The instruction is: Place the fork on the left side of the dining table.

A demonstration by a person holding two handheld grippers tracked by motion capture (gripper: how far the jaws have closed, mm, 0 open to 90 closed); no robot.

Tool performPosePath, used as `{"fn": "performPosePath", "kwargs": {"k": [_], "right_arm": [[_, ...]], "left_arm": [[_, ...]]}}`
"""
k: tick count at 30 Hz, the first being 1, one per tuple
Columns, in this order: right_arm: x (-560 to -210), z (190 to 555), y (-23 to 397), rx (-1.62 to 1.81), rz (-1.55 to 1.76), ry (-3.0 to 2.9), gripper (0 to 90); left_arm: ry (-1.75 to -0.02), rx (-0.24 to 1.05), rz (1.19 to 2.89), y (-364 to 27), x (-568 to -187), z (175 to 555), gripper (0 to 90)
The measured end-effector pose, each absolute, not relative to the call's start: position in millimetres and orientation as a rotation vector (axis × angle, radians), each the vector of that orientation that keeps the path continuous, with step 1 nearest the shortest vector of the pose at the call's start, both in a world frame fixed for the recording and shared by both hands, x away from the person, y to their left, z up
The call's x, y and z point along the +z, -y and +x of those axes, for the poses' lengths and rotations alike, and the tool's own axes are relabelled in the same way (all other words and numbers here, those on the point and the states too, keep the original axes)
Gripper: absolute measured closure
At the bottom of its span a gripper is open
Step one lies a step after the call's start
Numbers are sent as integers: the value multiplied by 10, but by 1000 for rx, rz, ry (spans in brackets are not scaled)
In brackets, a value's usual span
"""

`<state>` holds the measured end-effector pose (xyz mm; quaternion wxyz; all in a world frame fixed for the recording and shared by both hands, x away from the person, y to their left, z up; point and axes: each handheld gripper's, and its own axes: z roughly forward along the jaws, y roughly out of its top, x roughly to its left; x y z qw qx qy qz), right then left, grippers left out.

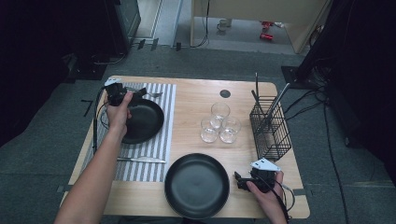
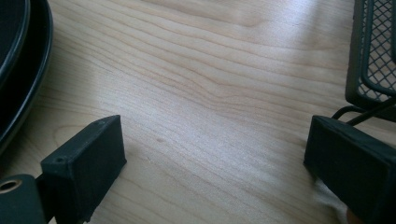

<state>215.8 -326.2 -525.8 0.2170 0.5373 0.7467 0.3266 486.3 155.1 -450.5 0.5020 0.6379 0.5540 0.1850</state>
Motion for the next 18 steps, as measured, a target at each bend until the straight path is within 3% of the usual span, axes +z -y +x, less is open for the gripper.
{"fn": "performPosePath", "kwargs": {"k": [18], "right_arm": [[-5258, 2158, 3262, 905, 1488, -2068, 47]], "left_arm": [[-1256, 449, 1625, -1544, -4496, 4251, 3]]}}
